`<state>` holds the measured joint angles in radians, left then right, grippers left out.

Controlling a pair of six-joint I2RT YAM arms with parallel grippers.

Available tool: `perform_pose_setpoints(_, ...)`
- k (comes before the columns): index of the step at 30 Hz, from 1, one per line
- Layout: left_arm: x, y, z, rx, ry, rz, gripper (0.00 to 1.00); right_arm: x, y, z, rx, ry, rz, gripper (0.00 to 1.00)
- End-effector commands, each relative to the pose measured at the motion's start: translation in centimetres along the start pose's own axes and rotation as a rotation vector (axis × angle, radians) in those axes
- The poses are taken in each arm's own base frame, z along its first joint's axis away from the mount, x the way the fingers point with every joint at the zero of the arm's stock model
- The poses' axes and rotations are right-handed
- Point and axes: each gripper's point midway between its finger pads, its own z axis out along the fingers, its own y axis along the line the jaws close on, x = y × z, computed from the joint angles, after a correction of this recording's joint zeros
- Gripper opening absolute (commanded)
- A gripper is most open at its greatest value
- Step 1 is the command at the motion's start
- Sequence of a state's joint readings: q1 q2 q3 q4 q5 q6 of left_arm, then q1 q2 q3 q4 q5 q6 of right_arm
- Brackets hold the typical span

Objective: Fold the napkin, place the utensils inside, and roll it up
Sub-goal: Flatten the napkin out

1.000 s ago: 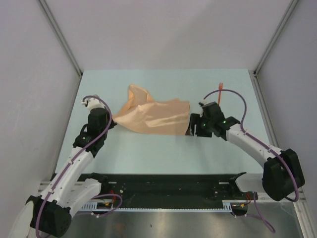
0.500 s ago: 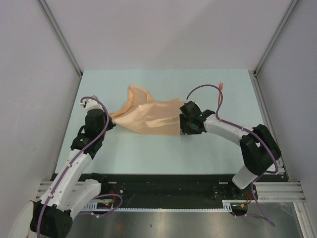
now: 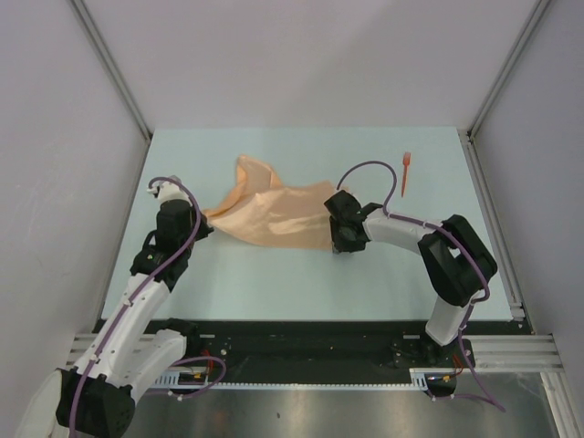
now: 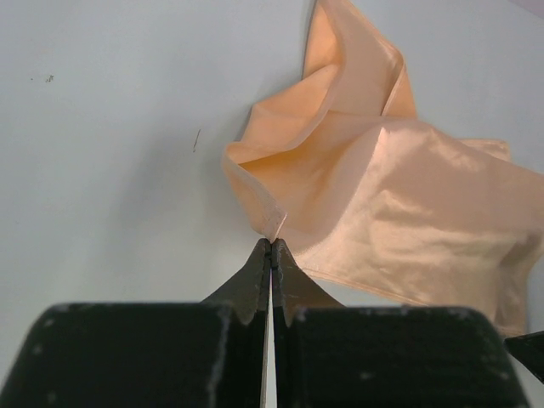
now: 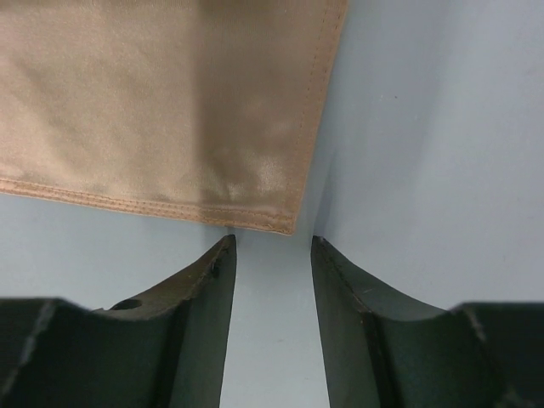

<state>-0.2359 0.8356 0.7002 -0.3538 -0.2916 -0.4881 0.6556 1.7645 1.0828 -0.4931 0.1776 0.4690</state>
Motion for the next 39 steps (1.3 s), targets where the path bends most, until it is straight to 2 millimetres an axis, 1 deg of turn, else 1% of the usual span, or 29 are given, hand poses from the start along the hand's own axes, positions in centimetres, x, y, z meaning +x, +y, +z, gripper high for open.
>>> perform_pose_setpoints(1,-1.3,-0.6,-0.2,0.027,-0.034,-0.009,0.00,-1.4,0.5,0.4,-0.014,-0.050,0.015,0.45)
perform_pose_setpoints(6,-1.3,-0.7,-0.1,0.032,-0.033,-0.012,0.00,-1.5,0.1,0.7,-0.027,-0.050,0.046,0.43)
perform_pose_setpoints(7,-1.4,-0.8,-0.1,0.036,-0.034,-0.013,0.00,-1.7,0.5,0.6,-0.055,-0.054,0.056,0.43)
perform_pose_setpoints(10,-1.4,-0.8,0.0,0.037,-0.033,-0.015,0.00,-2.2,0.3,0.8,-0.064,-0.053,0.076,0.42)
perform_pose_setpoints(15,-1.4,-0.8,0.0,0.041,-0.032,-0.019,0.00,-1.9,-0.1,1.5,-0.052,-0.028,0.085,0.39)
perform_pose_setpoints(20,-1.5,-0.8,0.0,0.043,-0.034,-0.021,0.00,-0.7,-0.5,1.9,-0.036,0.017,0.074,0.34)
perform_pose_setpoints(26,-1.4,-0.8,0.0,0.045,-0.028,-0.022,0.00,0.8,-0.3,1.5,-0.013,0.055,0.048,0.35)
perform_pose_setpoints(30,-1.4,-0.8,0.0,0.046,-0.030,-0.025,0.00,1.4,-0.6,1.8,0.026,0.069,0.046,0.36)
perform_pose_setpoints(33,-1.5,-0.8,-0.1,0.046,-0.034,-0.025,0.00,1.9,-1.0,2.2,0.051,0.084,0.046,0.34)
perform_pose_setpoints(34,-1.6,-0.8,-0.1,0.045,-0.036,-0.026,0.00,1.9,-1.1,2.3,0.057,0.086,0.046,0.33)
perform_pose_setpoints(36,-1.5,-0.7,-0.1,0.043,-0.035,-0.024,0.00,2.1,-1.3,2.5,0.064,0.095,0.047,0.23)
perform_pose_setpoints(37,-1.5,-0.7,-0.2,0.043,-0.037,-0.024,0.00,2.3,-1.3,2.6,0.064,0.099,0.043,0.17)
perform_pose_setpoints(38,-1.6,-0.7,-0.2,0.043,-0.038,-0.025,0.00,2.3,-1.2,2.6,0.052,0.104,0.046,0.07)
perform_pose_setpoints(39,-1.5,-0.7,-0.2,0.042,-0.036,-0.024,0.00,2.3,-1.1,2.6,0.040,0.106,0.046,0.02)
